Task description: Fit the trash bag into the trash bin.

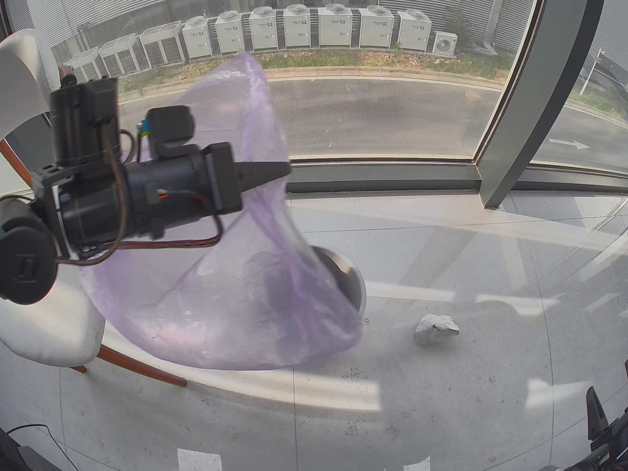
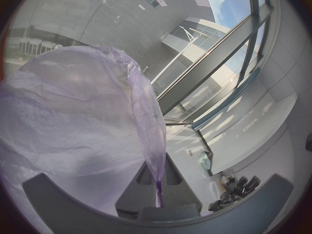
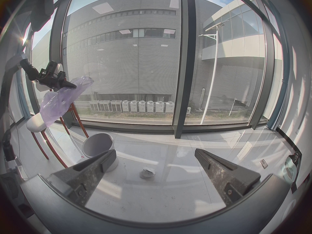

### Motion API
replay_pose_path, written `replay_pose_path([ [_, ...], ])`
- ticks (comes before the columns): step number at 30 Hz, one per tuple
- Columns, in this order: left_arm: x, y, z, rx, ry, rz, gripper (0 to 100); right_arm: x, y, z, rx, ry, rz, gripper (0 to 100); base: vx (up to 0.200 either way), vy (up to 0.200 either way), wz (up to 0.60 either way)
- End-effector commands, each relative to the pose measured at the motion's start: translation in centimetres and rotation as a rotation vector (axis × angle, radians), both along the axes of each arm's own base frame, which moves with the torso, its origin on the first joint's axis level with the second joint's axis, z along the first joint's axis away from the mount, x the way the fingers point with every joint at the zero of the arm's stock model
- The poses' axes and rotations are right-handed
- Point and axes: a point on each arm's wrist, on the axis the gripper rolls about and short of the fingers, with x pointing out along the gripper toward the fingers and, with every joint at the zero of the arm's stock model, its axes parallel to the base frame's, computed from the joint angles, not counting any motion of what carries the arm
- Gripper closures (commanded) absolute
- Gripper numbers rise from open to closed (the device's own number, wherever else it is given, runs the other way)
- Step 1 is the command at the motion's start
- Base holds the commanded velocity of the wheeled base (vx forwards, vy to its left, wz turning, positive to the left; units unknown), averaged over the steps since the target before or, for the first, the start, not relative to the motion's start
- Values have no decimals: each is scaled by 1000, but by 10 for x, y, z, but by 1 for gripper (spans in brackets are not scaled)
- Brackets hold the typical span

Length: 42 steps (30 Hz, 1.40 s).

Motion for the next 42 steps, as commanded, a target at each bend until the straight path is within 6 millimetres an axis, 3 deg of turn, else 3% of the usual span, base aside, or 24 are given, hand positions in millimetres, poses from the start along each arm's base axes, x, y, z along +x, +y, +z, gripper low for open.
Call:
replay_pose_path([
  [1, 34, -66, -19, -32, 113, -111, 100, 1, 0, -5, 7, 11, 2, 0, 0, 0, 0],
  [5, 52, -80, -38, -12, 147, -112, 100, 1, 0, -5, 9, 11, 0, 0, 0, 0, 0],
  [13, 63, -85, -47, -6, 159, -122, 100, 1, 0, -5, 7, 11, 0, 0, 0, 0, 0],
  [22, 72, -95, -17, -62, 73, -136, 100, 1, 0, -5, 7, 11, 0, 0, 0, 0, 0],
  [30, 64, -104, -7, -54, 71, -172, 100, 1, 0, -5, 7, 11, 2, 0, 0, 0, 0],
  [35, 66, -96, -41, 71, 119, -155, 100, 1, 0, -5, 7, 11, 2, 0, 0, 0, 0],
  [39, 81, -63, -75, 237, 53, -117, 100, 1, 0, -5, 9, 11, 2, 0, 0, 0, 0],
  [42, 92, -45, -86, 305, 25, -78, 100, 1, 0, -5, 7, 11, 2, 0, 0, 0, 0],
])
